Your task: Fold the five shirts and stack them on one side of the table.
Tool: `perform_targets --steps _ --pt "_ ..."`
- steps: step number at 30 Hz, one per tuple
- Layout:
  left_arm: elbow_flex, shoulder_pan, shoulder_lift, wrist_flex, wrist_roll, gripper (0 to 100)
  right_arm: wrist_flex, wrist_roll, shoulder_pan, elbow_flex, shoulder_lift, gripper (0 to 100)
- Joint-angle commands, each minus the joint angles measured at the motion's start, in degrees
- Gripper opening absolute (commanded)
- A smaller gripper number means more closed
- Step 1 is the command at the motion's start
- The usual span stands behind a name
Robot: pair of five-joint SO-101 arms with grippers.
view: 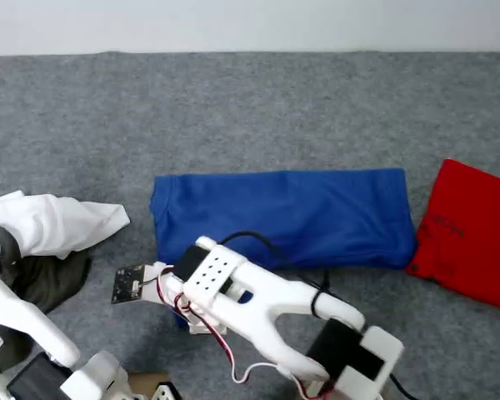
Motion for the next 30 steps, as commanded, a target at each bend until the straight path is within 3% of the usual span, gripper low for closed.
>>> perform_targets --steps 1,12,19,30 --pt "-0.22 -0.18 -1.93 0.35 -0.18 1 -2.86 0.26 -0.40 -0.62 1.89 25.9" --pt "-0.22 -0.18 -2.20 0.53 -0.18 1 -8.40 0.26 -0.13 -0.70 6.29 24.5" --pt "-0.22 -0.18 -2.29 0.53 -0.18 1 -8.31 0.62 -0.13 -1.49 6.55 3.8" --pt "-0.22 -0.18 -2.29 0.53 -0.18 1 -3.47 0.62 5.67 -11.34 3.03 3.2"
